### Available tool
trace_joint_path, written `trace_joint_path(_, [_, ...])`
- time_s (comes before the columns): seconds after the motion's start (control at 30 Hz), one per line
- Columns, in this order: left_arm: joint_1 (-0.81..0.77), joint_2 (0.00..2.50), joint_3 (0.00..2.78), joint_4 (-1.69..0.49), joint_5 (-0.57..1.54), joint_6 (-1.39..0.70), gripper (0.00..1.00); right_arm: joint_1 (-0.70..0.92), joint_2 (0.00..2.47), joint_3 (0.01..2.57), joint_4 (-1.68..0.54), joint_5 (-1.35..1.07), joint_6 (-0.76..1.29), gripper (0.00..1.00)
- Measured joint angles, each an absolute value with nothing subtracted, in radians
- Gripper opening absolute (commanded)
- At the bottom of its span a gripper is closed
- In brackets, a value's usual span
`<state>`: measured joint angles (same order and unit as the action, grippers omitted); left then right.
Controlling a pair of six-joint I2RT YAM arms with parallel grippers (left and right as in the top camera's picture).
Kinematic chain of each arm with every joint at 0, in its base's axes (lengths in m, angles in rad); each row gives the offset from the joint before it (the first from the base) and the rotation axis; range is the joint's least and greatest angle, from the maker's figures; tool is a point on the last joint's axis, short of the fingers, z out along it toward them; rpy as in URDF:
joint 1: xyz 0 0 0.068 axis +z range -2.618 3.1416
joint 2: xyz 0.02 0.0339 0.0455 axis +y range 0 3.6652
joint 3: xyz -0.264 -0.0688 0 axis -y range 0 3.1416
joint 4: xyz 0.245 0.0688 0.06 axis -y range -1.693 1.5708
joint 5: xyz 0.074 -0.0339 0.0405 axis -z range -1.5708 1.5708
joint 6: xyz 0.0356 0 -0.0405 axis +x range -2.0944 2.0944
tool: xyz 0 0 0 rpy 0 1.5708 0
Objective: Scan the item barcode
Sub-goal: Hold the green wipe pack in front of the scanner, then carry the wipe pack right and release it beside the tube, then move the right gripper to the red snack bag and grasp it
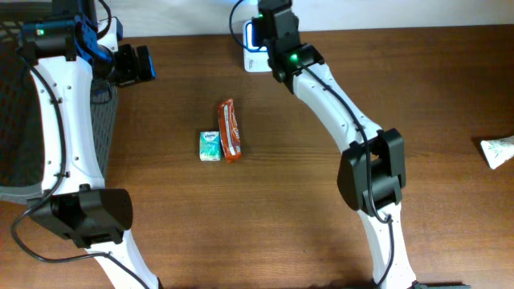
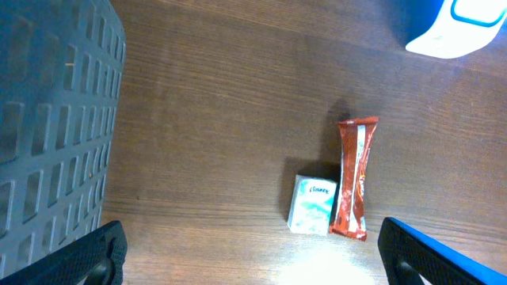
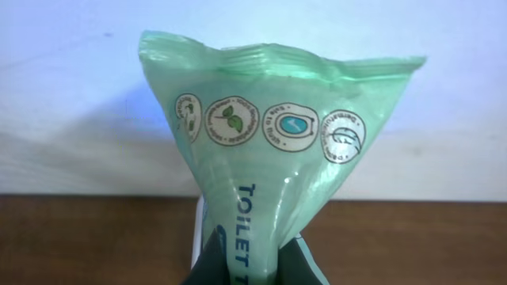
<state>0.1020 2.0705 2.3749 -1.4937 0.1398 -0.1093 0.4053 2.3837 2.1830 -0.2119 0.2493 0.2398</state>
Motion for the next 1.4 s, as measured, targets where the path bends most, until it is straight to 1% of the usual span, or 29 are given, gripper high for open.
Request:
trace_joint_path(0.07, [0.102,2.07,2.375,-1.495,0.14,-0.109,0.99,0.387,2.438,2.183,-0.133,0.162,0.239,0.04])
trace_joint_path(0.2, [0.102,2.07,2.375,-1.495,0.14,-0.109,0.99,0.393,2.46,2.181,-0.138,0.105,0.239,0.04])
trace_joint_path(0.43, [0.102,2.07,2.375,-1.495,0.14,-0.109,0.99,0.387,2.48,2.18,-0.176,0.141,0.239,0.04])
trace_joint_path(0.53, [0.102,2.07,2.375,-1.495,0.14,-0.109,0.99,0.354,2.477,2.18,-0.22,0.152,0.239,0.04])
trace_joint_path(0.7, [0.102,2.07,2.375,-1.495,0.141,-0.109,0.99,0.165,2.385,2.177,-0.505,0.321,0.321,0.04])
trace_joint_path(0.73, [0.102,2.07,2.375,-1.495,0.142,-0.109,0.99,0.083,2.36,2.18,-0.59,0.369,0.333,0.04])
trace_joint_path(0.9, [0.102,2.07,2.375,-1.495,0.143,-0.109,0.99,-0.214,2.349,2.186,-0.887,0.426,0.379,0.04])
trace_joint_path(0.93, [0.102,2.07,2.375,-1.495,0.143,-0.109,0.99,-0.312,2.349,2.184,-0.931,0.434,0.424,0.04])
trace_joint_path(1.07, [0.102,2.07,2.375,-1.495,0.143,-0.109,0.99,-0.467,2.349,2.144,-0.961,0.394,0.516,0.05])
trace_joint_path(1.13, [0.102,2.07,2.375,-1.495,0.143,-0.109,0.99,-0.571,2.349,2.102,-0.959,0.363,0.604,0.06])
trace_joint_path(1.17, [0.102,2.07,2.374,-1.495,0.143,-0.109,0.99,-0.597,2.349,2.086,-0.957,0.356,0.633,0.1])
trace_joint_path(1.2, [0.102,2.07,2.375,-1.495,0.143,-0.109,0.99,-0.62,2.349,2.073,-0.957,0.35,0.656,0.27])
trace_joint_path(1.23, [0.102,2.07,2.375,-1.495,0.143,-0.109,0.99,-0.637,2.349,2.069,-0.954,0.345,0.673,0.39])
trace_joint_path(1.3, [0.102,2.07,2.375,-1.495,0.143,-0.109,0.99,-0.656,2.349,2.069,-0.936,0.327,0.675,0.43])
trace_joint_path(1.37, [0.102,2.07,2.375,-1.495,0.143,-0.109,0.99,-0.656,2.349,2.069,-0.893,0.274,0.591,0.43])
trace_joint_path(1.4, [0.102,2.07,2.375,-1.495,0.143,-0.109,0.99,-0.653,2.349,2.069,-0.889,0.245,0.545,0.47])
